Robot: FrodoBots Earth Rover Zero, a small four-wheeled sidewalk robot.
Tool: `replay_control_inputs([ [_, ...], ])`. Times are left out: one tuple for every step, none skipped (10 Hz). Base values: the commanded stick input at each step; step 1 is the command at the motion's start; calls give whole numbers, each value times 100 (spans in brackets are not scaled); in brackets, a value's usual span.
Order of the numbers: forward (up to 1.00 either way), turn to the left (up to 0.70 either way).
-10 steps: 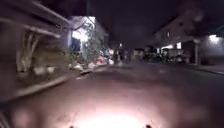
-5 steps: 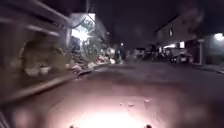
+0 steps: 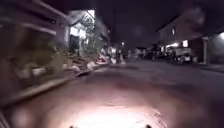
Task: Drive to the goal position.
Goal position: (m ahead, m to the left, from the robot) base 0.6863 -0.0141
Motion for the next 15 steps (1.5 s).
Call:
replay_control_inputs([
  [70, -27],
  [70, -10],
  [70, 0],
  [70, 0],
  [70, 0],
  [70, 0],
  [70, 0],
  [70, 0],
  [70, 0],
  [70, 0],
  [70, 0],
  [70, 0],
  [70, 0],
  [70, 0],
  [70, 0],
])
